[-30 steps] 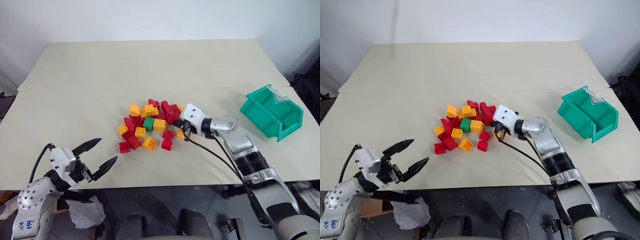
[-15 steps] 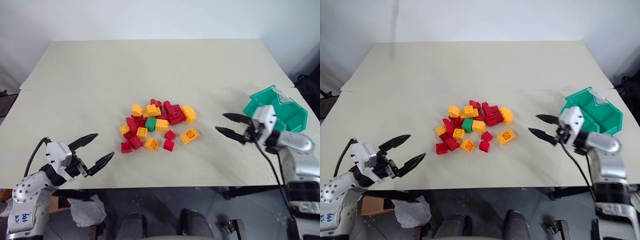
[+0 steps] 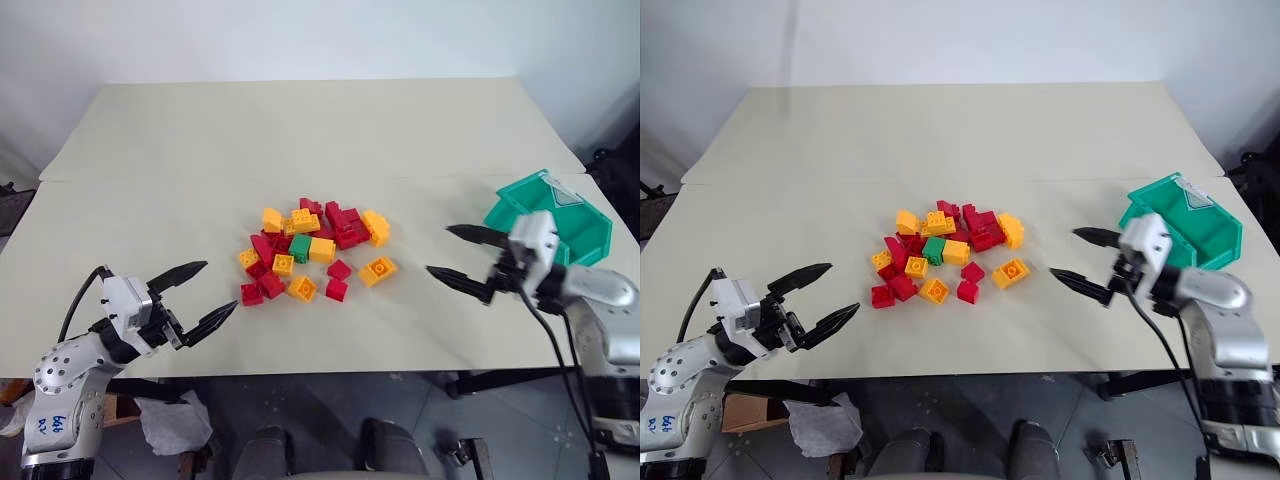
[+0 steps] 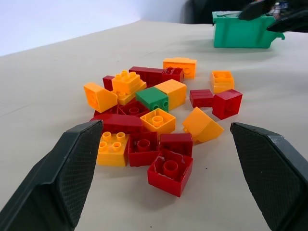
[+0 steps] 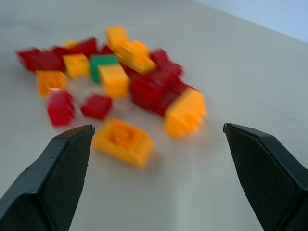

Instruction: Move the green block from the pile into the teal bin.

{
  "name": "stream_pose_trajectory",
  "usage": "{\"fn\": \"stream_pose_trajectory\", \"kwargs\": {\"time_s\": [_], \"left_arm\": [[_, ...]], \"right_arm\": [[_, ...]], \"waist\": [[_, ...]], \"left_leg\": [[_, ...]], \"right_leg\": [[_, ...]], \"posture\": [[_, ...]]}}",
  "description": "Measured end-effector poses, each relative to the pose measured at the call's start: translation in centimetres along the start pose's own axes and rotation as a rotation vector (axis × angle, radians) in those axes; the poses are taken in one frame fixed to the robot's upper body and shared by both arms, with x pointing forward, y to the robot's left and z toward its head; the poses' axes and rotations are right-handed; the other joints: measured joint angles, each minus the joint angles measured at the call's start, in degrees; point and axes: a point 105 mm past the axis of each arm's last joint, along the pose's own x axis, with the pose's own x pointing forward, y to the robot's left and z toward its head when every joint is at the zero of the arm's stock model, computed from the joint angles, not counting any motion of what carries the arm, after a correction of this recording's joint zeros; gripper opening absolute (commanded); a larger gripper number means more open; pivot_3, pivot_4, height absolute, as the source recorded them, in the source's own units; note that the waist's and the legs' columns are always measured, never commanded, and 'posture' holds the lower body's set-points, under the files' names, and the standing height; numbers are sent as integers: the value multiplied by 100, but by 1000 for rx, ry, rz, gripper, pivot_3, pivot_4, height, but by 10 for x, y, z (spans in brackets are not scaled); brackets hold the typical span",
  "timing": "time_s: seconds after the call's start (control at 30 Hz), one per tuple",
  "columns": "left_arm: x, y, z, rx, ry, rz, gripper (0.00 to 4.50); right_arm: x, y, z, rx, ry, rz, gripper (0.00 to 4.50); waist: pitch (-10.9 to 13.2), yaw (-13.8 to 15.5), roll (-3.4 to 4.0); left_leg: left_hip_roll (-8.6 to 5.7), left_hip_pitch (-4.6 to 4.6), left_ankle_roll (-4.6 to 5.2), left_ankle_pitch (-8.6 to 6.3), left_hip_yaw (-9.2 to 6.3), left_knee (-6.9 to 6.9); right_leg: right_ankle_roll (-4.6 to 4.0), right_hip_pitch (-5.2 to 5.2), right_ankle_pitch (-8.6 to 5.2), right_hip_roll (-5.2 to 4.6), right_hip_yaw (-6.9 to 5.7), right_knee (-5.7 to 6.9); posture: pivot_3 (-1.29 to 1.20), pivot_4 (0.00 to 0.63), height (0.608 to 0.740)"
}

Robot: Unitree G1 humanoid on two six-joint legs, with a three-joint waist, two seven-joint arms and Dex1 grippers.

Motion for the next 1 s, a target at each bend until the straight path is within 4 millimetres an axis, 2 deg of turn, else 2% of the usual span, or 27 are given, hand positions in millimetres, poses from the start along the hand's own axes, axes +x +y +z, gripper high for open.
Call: {"fn": "stream_pose_trajectory", "kwargs": {"time_s": [0.07,0.1,0.23,0.3,0.4,0.47,0.57,0.73,0.87,1.0], "left_arm": [[3,-1,0,-2,-5,-11,4500],[3,-2,0,-4,-5,-14,4500],[6,-4,-1,-18,-9,-21,4500],[7,-4,-1,-19,-12,-22,4500],[7,-2,-1,-20,-13,-15,4500],[8,-2,-1,-22,-16,-10,4500],[9,-3,-2,-32,-30,-3,4500],[8,-4,-4,-44,-31,16,4500],[8,-5,-5,-49,-34,28,4500],[6,-7,-8,-62,-25,43,4500]], "right_arm": [[27,10,15,-7,19,83,4476],[35,12,18,-8,35,102,4476],[97,24,17,51,153,164,4476],[111,31,8,65,216,191,4476],[128,30,-8,58,310,168,4476],[144,32,-12,36,346,152,4476],[158,31,-13,-15,372,131,4476],[170,30,-21,-32,390,108,4476],[177,33,-19,-53,386,114,4476],[179,35,-21,-58,385,126,3212]], "waist": [[0,27,1],[0,51,1],[0,41,1],[0,64,1],[0,34,1],[0,12,1],[0,-72,1],[0,-114,1],[0,-120,1],[0,-120,1]], "left_leg": [[2,-2,-3,-1,-9,-2],[1,-7,-3,-2,-14,-3],[-1,-15,-4,-5,-16,-4],[-2,-18,-5,-6,-23,-5],[-7,-19,-2,-9,-18,-6],[-4,-18,-3,-9,-16,-8],[-2,-17,-6,-8,-15,-11],[-2,-18,-6,-8,-15,-12],[0,-18,-7,-8,-14,-14],[0,-18,-7,-8,-12,-14]], "right_leg": [[0,-2,0,1,-7,7],[0,-4,0,1,-11,5],[0,-12,0,0,-15,10],[0,-12,0,0,-22,10],[2,-13,1,-2,-22,7],[2,-17,1,0,-22,9],[1,-22,0,2,-21,15],[2,-23,1,1,-20,15],[1,-26,0,3,-19,17],[1,-27,0,3,-17,17]], "posture": [[0,150,740],[0,150,740],[0,150,740],[0,150,740],[0,150,740],[0,150,740],[0,150,740],[0,150,740],[0,150,740],[0,150,740]]}}
